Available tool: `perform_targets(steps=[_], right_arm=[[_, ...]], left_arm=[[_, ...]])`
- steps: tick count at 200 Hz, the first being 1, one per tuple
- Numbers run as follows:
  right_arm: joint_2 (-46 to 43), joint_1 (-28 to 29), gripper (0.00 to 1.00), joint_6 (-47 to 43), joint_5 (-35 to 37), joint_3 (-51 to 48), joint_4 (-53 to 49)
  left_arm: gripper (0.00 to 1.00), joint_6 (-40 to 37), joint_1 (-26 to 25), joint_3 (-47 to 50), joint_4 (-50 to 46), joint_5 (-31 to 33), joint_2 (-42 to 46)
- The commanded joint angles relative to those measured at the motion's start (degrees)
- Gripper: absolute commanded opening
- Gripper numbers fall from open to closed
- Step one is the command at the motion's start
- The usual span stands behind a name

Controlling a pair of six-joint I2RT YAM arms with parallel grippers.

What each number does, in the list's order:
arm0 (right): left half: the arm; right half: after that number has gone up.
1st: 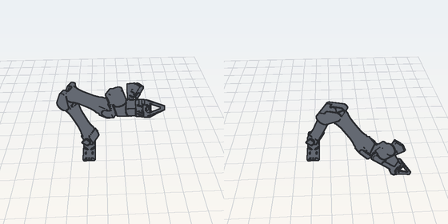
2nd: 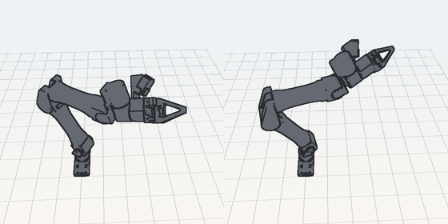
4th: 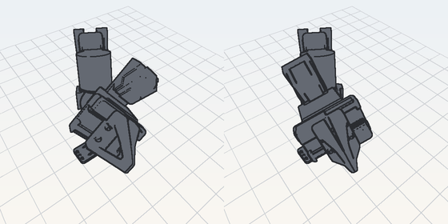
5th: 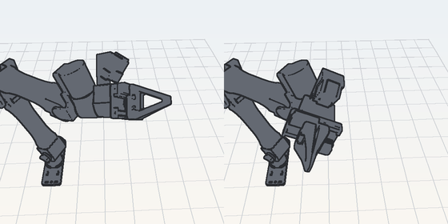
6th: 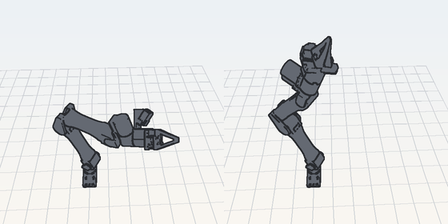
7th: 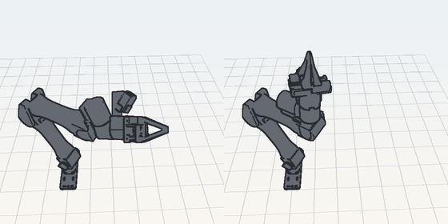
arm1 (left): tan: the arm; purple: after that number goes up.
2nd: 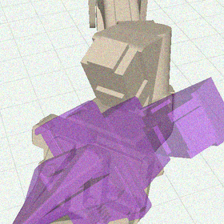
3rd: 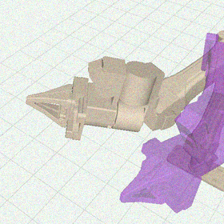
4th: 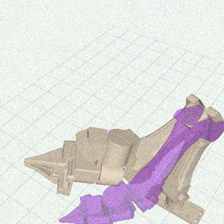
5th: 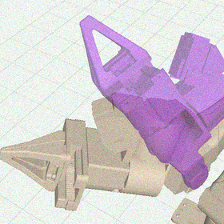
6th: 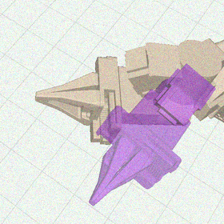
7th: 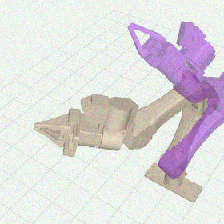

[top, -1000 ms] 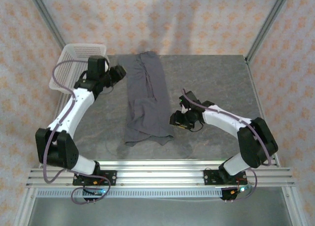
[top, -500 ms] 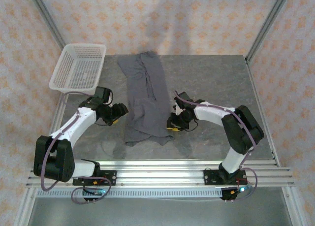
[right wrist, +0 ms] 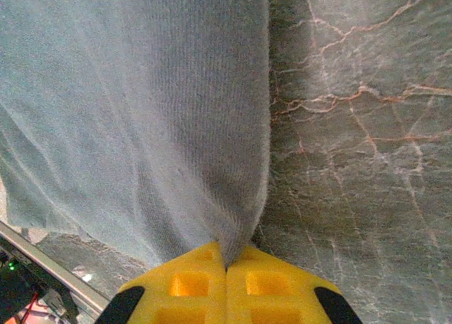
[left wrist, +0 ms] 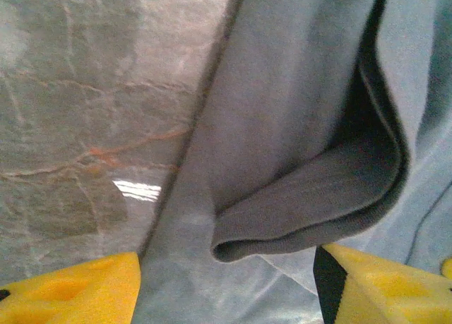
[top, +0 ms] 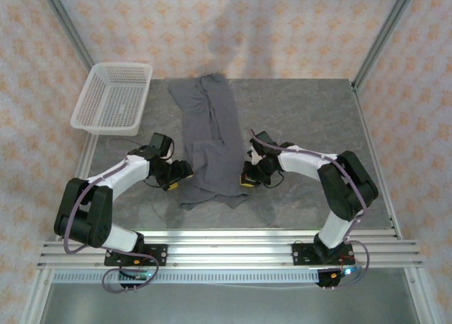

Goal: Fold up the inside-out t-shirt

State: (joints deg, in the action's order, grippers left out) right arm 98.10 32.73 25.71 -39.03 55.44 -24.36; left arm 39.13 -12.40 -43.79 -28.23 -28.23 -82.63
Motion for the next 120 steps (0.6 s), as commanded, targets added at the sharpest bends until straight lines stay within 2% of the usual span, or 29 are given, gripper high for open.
perform_targets(steps=[1, 36, 91, 107, 120], right_arm=[[-0.4, 0.2, 0.0, 0.0, 0.1, 1.5, -0.6], [-0.4, 0.2, 0.0, 0.1, 0.7, 1.5, -1.1], [-0.3, 0.2, 0.0, 0.3, 1.0, 1.6, -1.2], [-0.4, 0.2, 0.0, 0.3, 1.2, 1.6, -1.2], [-0.4, 0.2, 0.0, 0.3, 1.2, 1.7, -1.3]], left_arm=[[0.63, 0.6, -0.4, 1.5, 4.6, 1.4, -1.5], [0.49, 3.8, -1.0, 2.7, 11.3, 0.0, -2.7], [0.44, 3.7, -1.1, 3.1, 10.0, 2.6, -5.1], [0.37, 4.3, -1.1, 3.6, 11.0, 3.0, -5.1], [0.27, 4.8, -1.1, 3.6, 13.0, 2.1, -5.2]])
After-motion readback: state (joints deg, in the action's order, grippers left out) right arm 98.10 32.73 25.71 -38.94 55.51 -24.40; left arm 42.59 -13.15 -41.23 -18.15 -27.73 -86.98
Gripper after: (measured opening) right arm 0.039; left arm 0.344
